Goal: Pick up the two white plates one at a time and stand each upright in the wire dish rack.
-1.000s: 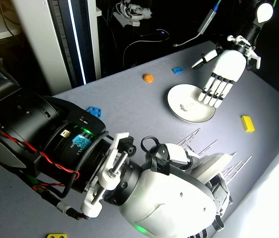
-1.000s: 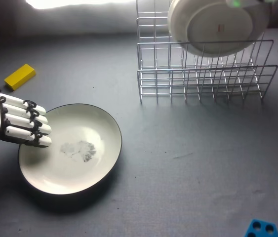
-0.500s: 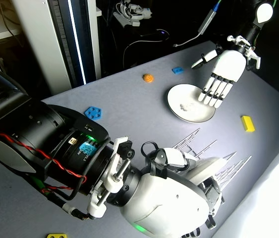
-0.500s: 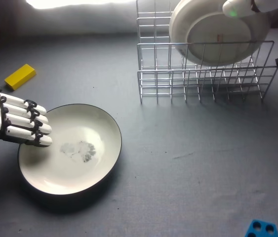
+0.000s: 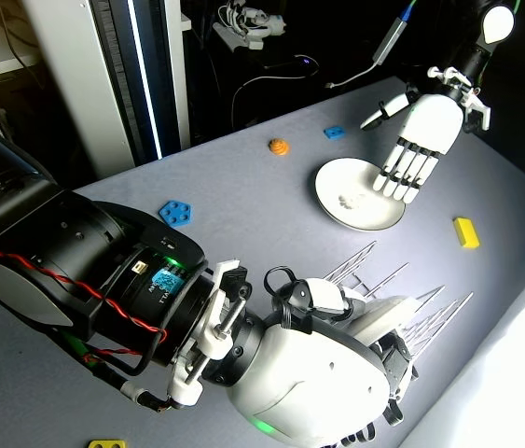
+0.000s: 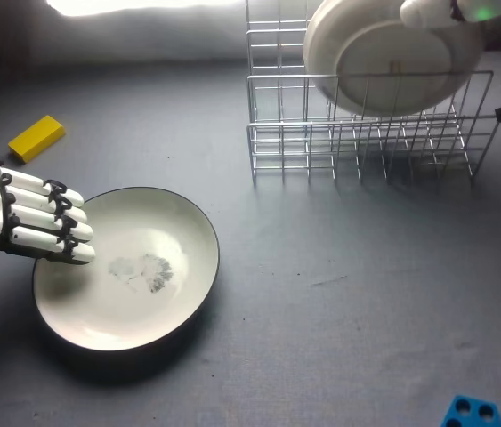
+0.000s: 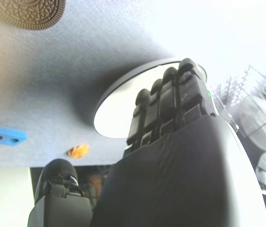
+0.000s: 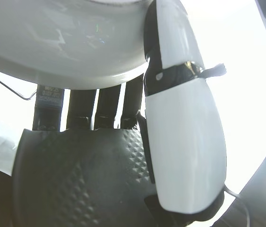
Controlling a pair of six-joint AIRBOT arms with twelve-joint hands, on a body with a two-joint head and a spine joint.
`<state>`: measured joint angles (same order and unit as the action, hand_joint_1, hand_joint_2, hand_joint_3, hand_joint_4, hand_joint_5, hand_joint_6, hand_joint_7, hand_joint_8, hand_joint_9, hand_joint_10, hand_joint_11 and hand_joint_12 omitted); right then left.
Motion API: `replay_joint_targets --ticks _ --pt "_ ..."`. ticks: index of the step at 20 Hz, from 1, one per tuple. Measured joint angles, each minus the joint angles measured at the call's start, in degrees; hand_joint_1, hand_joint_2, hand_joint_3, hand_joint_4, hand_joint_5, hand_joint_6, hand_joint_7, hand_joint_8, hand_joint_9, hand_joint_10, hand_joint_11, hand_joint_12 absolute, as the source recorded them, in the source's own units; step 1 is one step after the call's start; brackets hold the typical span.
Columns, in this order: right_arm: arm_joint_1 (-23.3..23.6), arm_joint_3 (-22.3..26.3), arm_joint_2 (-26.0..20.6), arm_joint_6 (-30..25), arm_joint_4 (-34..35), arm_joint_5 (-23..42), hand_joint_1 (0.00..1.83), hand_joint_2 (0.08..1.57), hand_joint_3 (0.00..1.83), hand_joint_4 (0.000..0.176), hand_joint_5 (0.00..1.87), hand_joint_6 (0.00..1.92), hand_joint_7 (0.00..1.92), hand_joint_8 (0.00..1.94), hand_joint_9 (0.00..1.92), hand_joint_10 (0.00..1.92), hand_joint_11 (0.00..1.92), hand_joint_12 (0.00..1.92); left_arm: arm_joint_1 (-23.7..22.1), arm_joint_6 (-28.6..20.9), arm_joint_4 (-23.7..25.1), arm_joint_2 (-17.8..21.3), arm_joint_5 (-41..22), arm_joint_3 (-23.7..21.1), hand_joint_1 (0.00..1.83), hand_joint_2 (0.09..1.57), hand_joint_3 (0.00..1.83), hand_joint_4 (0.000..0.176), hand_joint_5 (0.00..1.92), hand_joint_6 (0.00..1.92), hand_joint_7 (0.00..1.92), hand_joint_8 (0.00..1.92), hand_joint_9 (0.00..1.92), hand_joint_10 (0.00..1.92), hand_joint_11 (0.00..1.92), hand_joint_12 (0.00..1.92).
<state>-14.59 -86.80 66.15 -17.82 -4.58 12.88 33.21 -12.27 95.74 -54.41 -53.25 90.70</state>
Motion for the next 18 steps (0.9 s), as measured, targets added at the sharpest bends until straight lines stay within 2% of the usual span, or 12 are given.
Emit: replay_joint_targets --ticks 1,2,4,10,13,18 --pt "0.00 0.00 0.04 0.00 0.15 0.15 1.07 1.10 0.00 0.000 0.74 0.32 0.88 0.08 0.90 0.00 0.40 1.14 0.00 -0.02 0.00 0.00 0.02 0.00 0.00 1.03 0.00 0.000 0.03 0.01 0.00 0.00 0.00 0.00 0.00 0.00" --pt "-0.09 0.00 0.07 -0.04 0.22 0.35 1.05 1.10 0.00 0.000 0.76 0.17 0.87 0.03 0.86 0.00 0.35 1.16 0.00 0.00 0.00 -0.02 0.00 0.00 0.00 1.03 0.00 0.000 0.03 0.01 0.00 0.00 0.00 0.00 0.00 0.00" --pt "-0.37 0.00 0.17 -0.09 0.50 0.87 1.04 1.10 0.00 0.000 0.77 0.06 0.86 0.01 0.83 0.00 0.31 1.22 0.00 -0.02 0.00 -0.02 0.02 0.00 0.00 1.02 0.00 0.000 0.02 0.00 0.00 0.00 0.00 0.00 0.00 0.00" --pt "-0.44 0.00 0.17 0.00 0.48 0.96 0.99 1.11 0.00 0.000 0.71 0.01 0.79 0.00 0.77 0.00 0.22 1.25 0.00 0.00 0.00 -0.04 0.02 0.00 0.00 1.02 0.00 0.000 0.01 0.00 0.00 0.00 0.00 0.00 0.00 0.00" --pt "-0.61 0.00 0.17 0.00 0.48 0.96 0.95 1.08 0.00 0.000 0.62 0.00 0.70 0.00 0.70 0.00 0.14 1.26 0.07 0.00 -0.07 -0.04 0.04 0.00 0.00 1.02 0.00 0.000 0.04 0.01 0.01 0.00 0.00 0.00 0.00 0.00" --pt "-0.59 0.02 0.15 0.02 0.48 0.94 0.83 1.13 0.01 0.000 0.43 0.00 0.52 0.00 0.51 0.00 0.00 1.20 1.55 0.00 -0.48 -0.13 -0.04 0.22 0.00 1.03 0.00 0.000 0.04 0.01 0.00 0.00 0.00 0.00 0.00 0.00"
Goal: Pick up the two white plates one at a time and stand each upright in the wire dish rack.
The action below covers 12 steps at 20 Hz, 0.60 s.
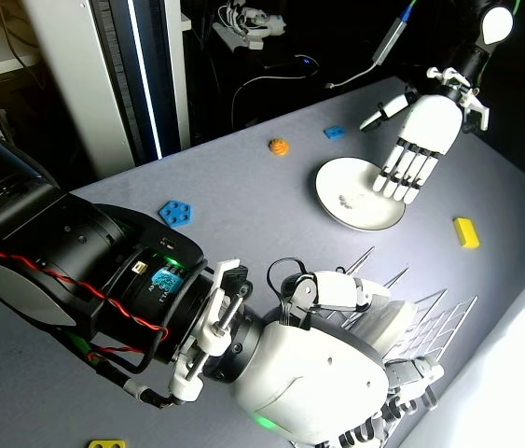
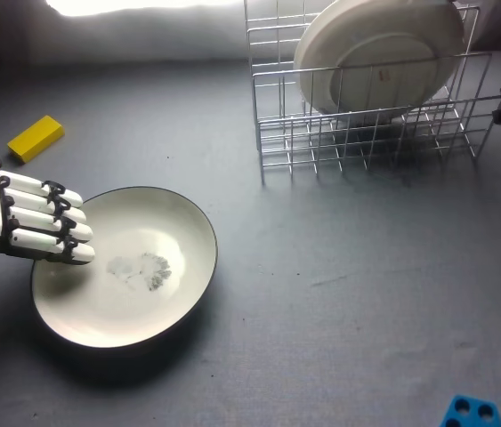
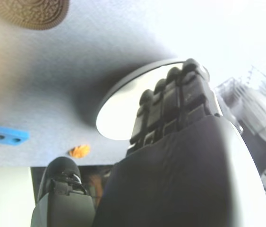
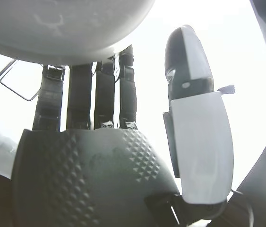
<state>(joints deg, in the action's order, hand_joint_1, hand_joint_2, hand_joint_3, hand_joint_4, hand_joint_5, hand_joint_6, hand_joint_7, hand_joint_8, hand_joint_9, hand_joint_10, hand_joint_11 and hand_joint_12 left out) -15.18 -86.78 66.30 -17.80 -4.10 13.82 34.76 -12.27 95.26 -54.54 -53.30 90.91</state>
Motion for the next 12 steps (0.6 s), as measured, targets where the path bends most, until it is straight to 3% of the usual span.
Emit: replay_joint_targets --ticks 8,12 --pt "4.15 5.35 -3.96 0.48 -2.16 -1.49 0.79 1.11 0.00 0.000 0.22 0.00 0.29 0.00 0.26 0.00 0.00 0.72 1.49 -0.02 -0.31 -0.35 0.76 0.15 0.00 1.01 0.00 0.000 0.03 0.00 0.00 0.00 0.00 0.00 0.00 0.00" --pt "7.04 7.52 -5.84 0.59 -2.14 -3.78 0.81 1.06 0.00 0.000 0.07 0.00 0.07 0.00 0.06 0.00 0.00 0.27 2.82 -0.04 -0.94 -0.35 0.92 0.15 0.00 1.00 0.00 0.000 0.04 0.00 0.00 0.00 0.00 0.00 0.00 0.00"
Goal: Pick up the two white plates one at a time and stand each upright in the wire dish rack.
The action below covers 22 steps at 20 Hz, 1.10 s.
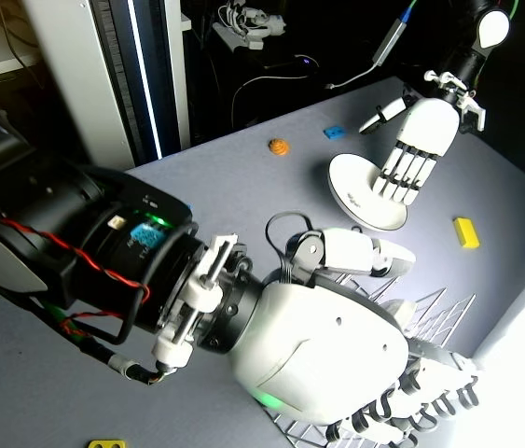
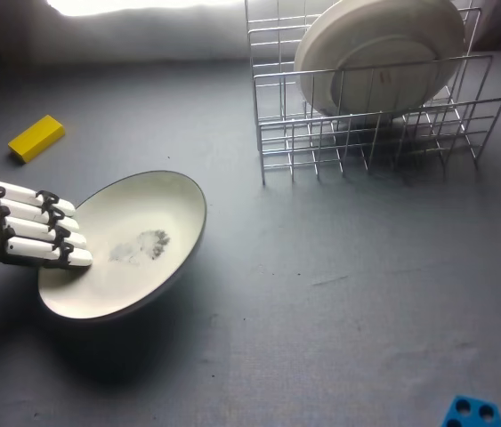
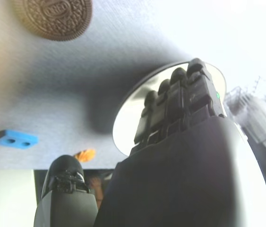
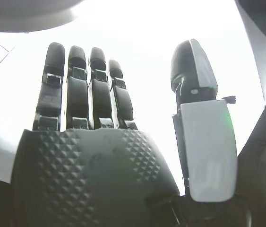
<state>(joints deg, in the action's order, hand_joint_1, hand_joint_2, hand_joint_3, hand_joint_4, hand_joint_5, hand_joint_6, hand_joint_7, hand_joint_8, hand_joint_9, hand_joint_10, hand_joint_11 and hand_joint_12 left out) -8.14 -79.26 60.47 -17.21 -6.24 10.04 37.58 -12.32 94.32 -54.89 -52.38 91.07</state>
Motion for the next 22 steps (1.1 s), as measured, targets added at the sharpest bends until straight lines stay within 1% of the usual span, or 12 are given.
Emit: replay_joint_targets --ticks 2,4,5,6,7,10,11,15,17,19,21,22 --pt "1.57 1.14 -0.96 1.44 -0.17 -0.52 0.85 1.03 0.00 0.000 0.00 0.00 0.00 0.00 0.00 0.00 0.00 0.11 0.74 0.00 -0.63 0.00 0.11 0.20 0.00 1.01 0.00 0.000 0.04 0.00 0.01 0.00 0.00 0.00 0.00 0.00" --pt "3.28 1.95 -1.57 1.66 -5.60 -0.50 0.98 0.86 0.00 0.000 0.00 0.00 0.00 0.00 0.00 0.00 0.00 0.09 1.29 -0.02 -1.09 -0.07 0.11 0.28 0.00 1.01 0.00 0.000 0.02 0.00 0.00 0.00 0.00 0.00 0.00 0.00" --pt "3.96 2.75 -2.08 1.84 -8.48 -0.02 0.99 0.80 0.00 0.000 0.00 0.00 0.00 0.00 0.00 0.00 0.00 0.14 1.64 0.00 -1.38 -0.11 0.15 0.31 0.00 1.02 0.00 0.000 0.01 0.00 0.00 0.00 0.00 0.00 0.00 0.00" --pt "4.04 3.61 -2.29 3.28 -10.64 0.63 1.09 0.80 0.00 0.000 0.00 0.00 0.00 0.00 0.00 0.00 0.00 0.03 1.90 0.00 -1.60 -0.11 0.15 0.31 0.00 1.01 0.00 0.000 0.02 0.00 0.00 0.00 0.00 0.00 0.00 0.00" --pt "4.02 4.31 -2.29 4.57 -13.18 1.09 1.10 0.82 0.00 0.000 0.00 0.00 0.00 0.00 0.00 0.00 0.00 0.00 1.95 0.00 -1.66 -0.11 0.15 0.35 0.00 1.02 0.00 0.000 0.01 0.00 0.00 0.00 0.00 0.00 0.00 0.00" --pt "4.02 6.84 -2.29 7.89 -19.26 1.38 1.14 0.88 0.02 0.000 0.00 0.00 0.00 0.00 0.00 0.00 0.00 0.00 2.29 0.00 -1.81 -0.11 0.17 0.35 0.00 1.02 0.00 0.000 0.01 0.00 0.00 0.00 0.00 0.00 0.00 0.00" --pt "4.02 7.63 -2.29 9.07 -22.18 1.92 1.20 0.88 0.02 0.000 0.00 0.00 0.00 0.00 0.00 0.00 0.00 0.00 2.36 -0.26 -1.84 -0.13 0.15 0.35 0.00 1.02 0.00 0.000 0.01 0.00 0.00 0.00 0.00 0.00 0.00 0.00" --pt "3.54 12.61 -2.49 16.13 -32.83 4.15 1.25 0.89 0.02 0.000 0.00 0.00 0.00 0.00 0.00 0.00 0.00 0.00 3.26 -0.87 -2.43 -0.20 0.15 0.42 0.00 1.01 0.00 0.000 0.01 0.00 0.00 0.00 0.00 0.00 0.00 0.00" --pt "2.62 16.11 -2.47 23.76 -34.51 4.96 1.25 0.91 0.02 0.000 0.00 0.00 0.00 0.00 0.00 0.00 0.00 0.00 3.48 -1.16 -2.75 -0.24 0.11 0.46 0.00 1.02 0.00 0.000 0.02 0.01 0.00 0.00 0.00 0.00 0.00 0.00" --pt "0.81 21.03 -2.16 38.01 -33.53 4.79 1.22 0.92 0.02 0.000 0.00 0.00 0.00 0.00 0.00 0.00 0.02 0.01 3.78 -1.27 -3.02 -0.31 0.07 0.59 0.00 1.03 0.01 0.000 0.00 0.00 0.00 0.00 0.00 0.00 0.00 0.00" --pt "-1.11 24.24 -1.20 50.56 -27.39 4.26 1.24 0.93 0.02 0.000 0.00 0.00 0.00 0.00 0.00 0.00 0.03 0.01 3.78 -1.33 -2.97 -0.31 0.07 0.61 0.00 1.03 0.01 0.000 0.00 0.00 0.00 0.00 0.00 0.00 0.00 0.00" --pt "-2.05 25.07 -0.04 55.17 -24.76 4.20 1.24 0.94 0.02 0.000 0.00 0.00 0.00 0.00 0.00 0.00 0.03 0.02 3.89 -1.36 -2.97 -0.31 0.04 0.61 0.00 1.02 0.00 0.000 0.00 0.00 0.00 0.00 0.00 0.00 0.00 0.00"
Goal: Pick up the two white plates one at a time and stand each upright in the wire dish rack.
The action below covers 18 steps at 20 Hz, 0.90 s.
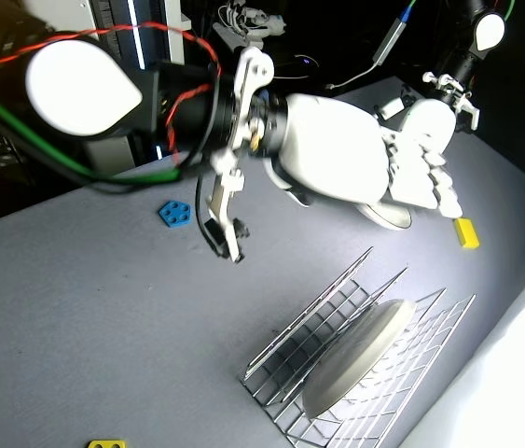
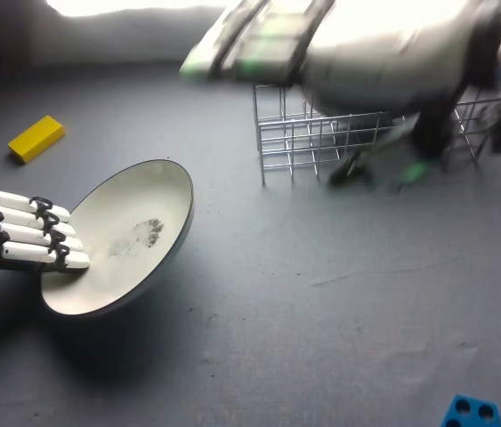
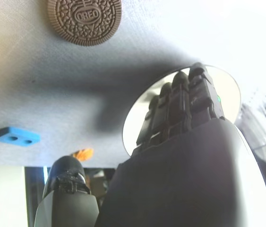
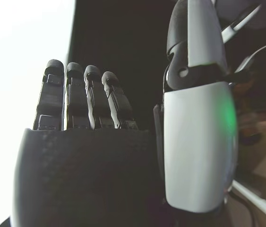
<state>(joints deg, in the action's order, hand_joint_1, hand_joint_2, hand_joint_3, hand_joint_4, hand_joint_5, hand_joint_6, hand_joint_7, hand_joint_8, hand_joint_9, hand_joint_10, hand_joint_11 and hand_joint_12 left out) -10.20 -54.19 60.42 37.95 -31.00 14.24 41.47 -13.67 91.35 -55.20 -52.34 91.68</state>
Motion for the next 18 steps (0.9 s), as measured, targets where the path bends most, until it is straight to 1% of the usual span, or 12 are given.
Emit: replay_joint_targets --ticks 2,4,5,8,9,10,11,14,18 --pt "-0.44 0.04 2.43 4.11 3.10 -1.31 1.23 0.94 0.02 0.000 0.00 0.00 0.00 0.00 0.00 0.00 0.05 0.03 0.20 -0.13 -0.26 -0.04 0.00 0.04 0.00 1.02 0.00 0.000 0.01 0.00 0.00 0.00 0.00 0.00 0.00 0.00" --pt "-0.98 -0.81 4.28 5.16 4.42 -2.80 1.25 0.95 0.02 0.000 0.00 0.00 0.00 0.00 0.00 0.00 0.05 0.04 0.20 -0.13 -0.24 -0.04 -0.02 0.04 0.00 1.03 0.00 0.000 0.01 0.00 0.00 0.00 0.00 0.00 0.00 0.00" --pt "-1.90 -1.11 5.20 5.66 4.44 -3.63 1.23 0.96 0.00 0.000 0.00 0.00 0.00 0.00 0.00 0.00 0.00 0.21 0.20 -0.13 -0.26 -0.04 -0.02 0.04 0.00 1.03 0.01 0.000 0.00 0.00 0.00 0.00 0.00 0.00 0.00 0.00" --pt "-4.35 -2.73 8.94 7.19 4.42 -6.40 1.26 0.97 0.00 0.000 0.00 0.00 0.00 0.00 0.00 0.00 0.00 0.14 0.20 -0.15 -0.20 -0.04 -0.17 0.22 0.00 1.03 0.01 0.000 0.01 0.00 0.00 0.00 0.00 0.00 0.00 0.00" --pt "-4.68 -3.43 10.10 7.69 4.46 -6.40 1.25 0.97 0.00 0.000 0.00 0.00 0.00 0.00 0.00 0.00 0.00 0.17 0.20 -0.15 -0.20 -0.04 -0.17 0.22 0.00 1.04 0.01 0.000 0.01 0.00 0.00 0.00 0.00 0.00 0.00 0.00" --pt "-4.85 -4.44 11.41 8.61 4.44 -6.36 1.26 0.97 0.00 0.000 0.00 0.00 0.00 0.00 0.00 0.00 0.00 0.15 0.20 -0.15 -0.24 -0.13 -0.17 0.22 0.00 1.03 0.00 0.000 0.01 0.00 0.00 0.00 0.00 0.00 0.00 0.00" --pt "-5.01 -5.53 12.74 9.16 4.42 -6.36 1.25 0.97 0.00 0.000 0.00 0.00 0.00 0.00 0.00 0.00 0.00 0.19 0.20 -0.15 -0.31 -0.17 -0.17 0.22 0.00 1.03 0.00 0.000 0.02 0.01 0.00 0.00 0.00 0.00 0.00 0.00" --pt "-5.01 -8.46 15.56 9.33 4.46 -5.95 1.26 0.96 0.00 0.000 0.00 0.00 0.00 0.00 0.00 0.00 0.00 0.20 0.20 -0.15 -0.24 -0.17 -0.24 0.35 0.00 1.04 0.01 0.000 0.03 0.01 0.00 0.00 0.00 0.00 0.00 0.00" --pt "-5.14 -13.31 21.05 9.33 4.44 -5.92 1.25 0.97 0.00 0.000 0.00 0.00 0.00 0.00 0.00 0.00 0.00 0.16 0.20 -0.15 -0.24 -0.28 -0.37 0.46 0.00 1.02 0.00 0.000 0.01 0.00 0.00 0.00 0.00 0.00 0.00 0.00"
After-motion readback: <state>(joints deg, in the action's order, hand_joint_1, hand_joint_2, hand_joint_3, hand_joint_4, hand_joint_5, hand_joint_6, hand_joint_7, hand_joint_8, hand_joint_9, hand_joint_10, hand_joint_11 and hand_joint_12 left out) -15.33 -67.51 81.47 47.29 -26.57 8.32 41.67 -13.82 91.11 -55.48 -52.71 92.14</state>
